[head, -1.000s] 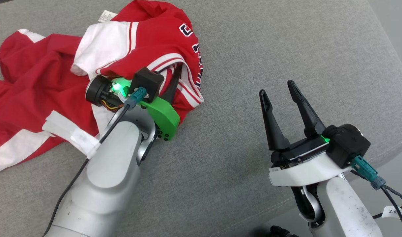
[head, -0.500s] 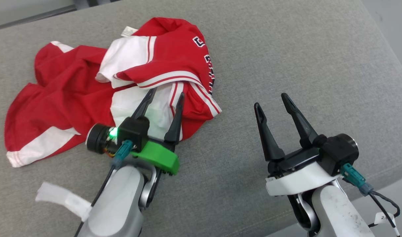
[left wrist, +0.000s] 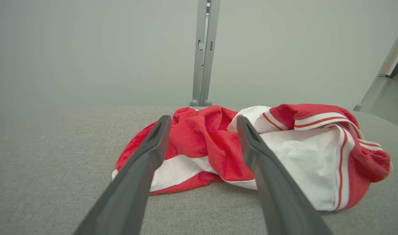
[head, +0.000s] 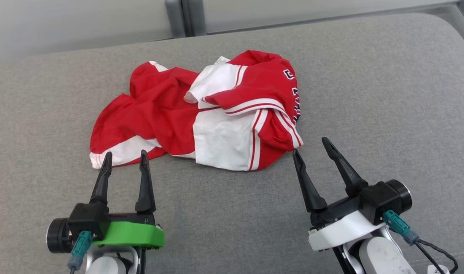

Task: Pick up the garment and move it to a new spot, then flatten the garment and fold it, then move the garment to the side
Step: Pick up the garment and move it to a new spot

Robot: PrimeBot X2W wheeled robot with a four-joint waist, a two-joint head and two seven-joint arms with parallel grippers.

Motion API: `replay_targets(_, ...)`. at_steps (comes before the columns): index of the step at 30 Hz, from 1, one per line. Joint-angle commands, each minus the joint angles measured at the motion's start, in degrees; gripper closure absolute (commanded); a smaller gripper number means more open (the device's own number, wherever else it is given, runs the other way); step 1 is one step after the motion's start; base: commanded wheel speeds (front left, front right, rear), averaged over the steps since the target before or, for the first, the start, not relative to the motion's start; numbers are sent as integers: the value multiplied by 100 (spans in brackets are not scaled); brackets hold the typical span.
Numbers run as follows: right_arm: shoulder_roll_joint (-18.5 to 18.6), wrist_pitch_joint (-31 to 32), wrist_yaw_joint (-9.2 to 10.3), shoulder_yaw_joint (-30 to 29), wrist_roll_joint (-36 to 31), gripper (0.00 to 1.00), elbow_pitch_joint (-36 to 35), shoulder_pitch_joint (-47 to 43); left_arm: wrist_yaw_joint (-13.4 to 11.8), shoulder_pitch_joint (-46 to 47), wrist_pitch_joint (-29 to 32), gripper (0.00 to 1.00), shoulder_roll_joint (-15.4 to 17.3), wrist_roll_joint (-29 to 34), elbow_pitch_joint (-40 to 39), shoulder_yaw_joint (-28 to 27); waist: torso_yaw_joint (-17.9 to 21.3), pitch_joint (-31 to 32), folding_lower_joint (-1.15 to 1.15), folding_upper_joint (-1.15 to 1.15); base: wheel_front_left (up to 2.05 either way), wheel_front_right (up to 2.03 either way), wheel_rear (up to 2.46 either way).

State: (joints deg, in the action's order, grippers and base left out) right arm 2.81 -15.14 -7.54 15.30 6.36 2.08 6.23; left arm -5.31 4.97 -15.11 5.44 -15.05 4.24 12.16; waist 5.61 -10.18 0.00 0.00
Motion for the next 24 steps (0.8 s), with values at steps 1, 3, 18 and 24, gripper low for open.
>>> replay_targets(1, 15, -2, 10, -7, -27, 0, 26, -86, -14, -84, -4, 0, -28, 51, -28, -47, -301, 306, 0, 0, 0, 0, 0)
replay_targets(3, 15, -2, 10, -1, -29, 0, 39, -109, 19, -142, -4, 0, -59, 86, -19, -103, -299, 313, 0, 0, 0, 0, 0)
replay_targets(18, 12, -2, 10, -83, -65, 0, -50, 155, 483, 1320, 203, 0, -104, 164, 1595, -26, 15, -317, 0, 0, 0, 0, 0)
replay_targets(24, 11, -2, 10, -101, -111, 0, -62, 300, 504, 2280, 668, 0, -69, 155, 2641, -3, 110, -652, 0, 0, 0, 0, 0)
